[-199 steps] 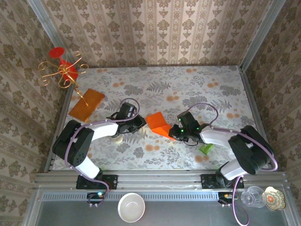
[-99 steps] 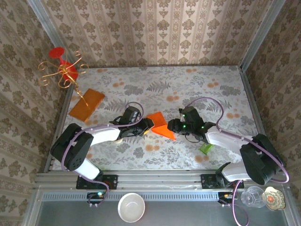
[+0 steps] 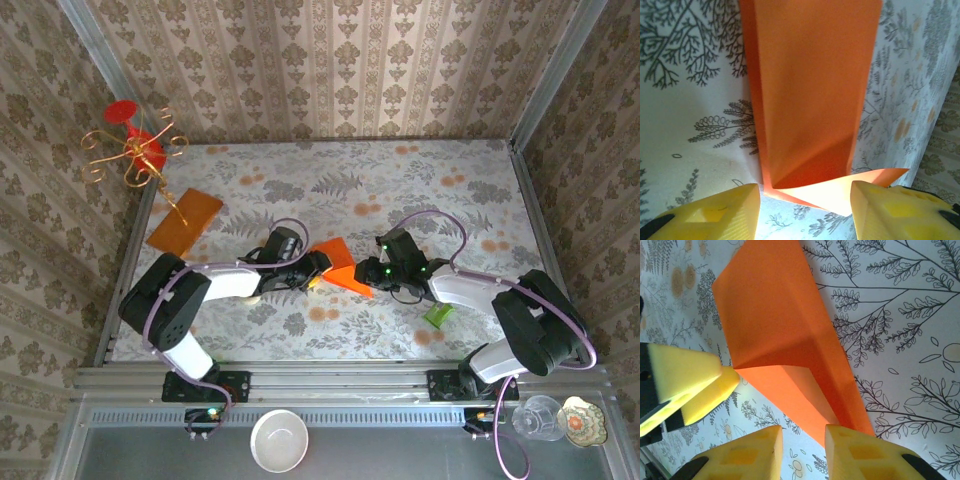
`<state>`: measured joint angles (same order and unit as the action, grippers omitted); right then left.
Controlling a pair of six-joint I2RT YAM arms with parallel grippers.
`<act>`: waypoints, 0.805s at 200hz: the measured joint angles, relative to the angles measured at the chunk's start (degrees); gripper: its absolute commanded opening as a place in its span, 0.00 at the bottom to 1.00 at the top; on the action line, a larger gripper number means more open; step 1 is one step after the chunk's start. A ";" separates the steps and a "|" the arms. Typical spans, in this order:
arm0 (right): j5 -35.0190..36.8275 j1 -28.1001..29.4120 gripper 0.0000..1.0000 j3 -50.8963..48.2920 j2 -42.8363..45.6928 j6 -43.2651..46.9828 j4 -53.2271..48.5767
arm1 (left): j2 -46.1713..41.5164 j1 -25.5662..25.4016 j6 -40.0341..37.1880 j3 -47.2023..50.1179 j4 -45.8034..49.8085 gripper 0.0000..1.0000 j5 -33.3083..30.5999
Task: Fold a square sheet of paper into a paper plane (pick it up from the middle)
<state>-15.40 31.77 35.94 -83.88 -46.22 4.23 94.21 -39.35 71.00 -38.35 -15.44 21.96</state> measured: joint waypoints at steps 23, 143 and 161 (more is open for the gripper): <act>-0.02 0.00 0.30 0.00 -0.20 -0.02 0.07 | 0.98 0.00 0.00 -0.17 -0.50 0.52 0.81; -0.04 -0.66 0.24 1.49 -4.72 0.68 0.28 | 5.73 2.27 -0.68 -1.90 -11.21 0.44 9.64; -0.04 -0.76 0.24 2.03 -5.55 1.29 0.31 | 6.32 2.27 -1.68 -2.80 -11.41 0.42 10.82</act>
<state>-15.44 31.00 37.98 -89.43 -44.93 4.54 100.53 -37.08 69.32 -41.15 -26.85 32.77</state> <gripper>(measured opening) 0.245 0.435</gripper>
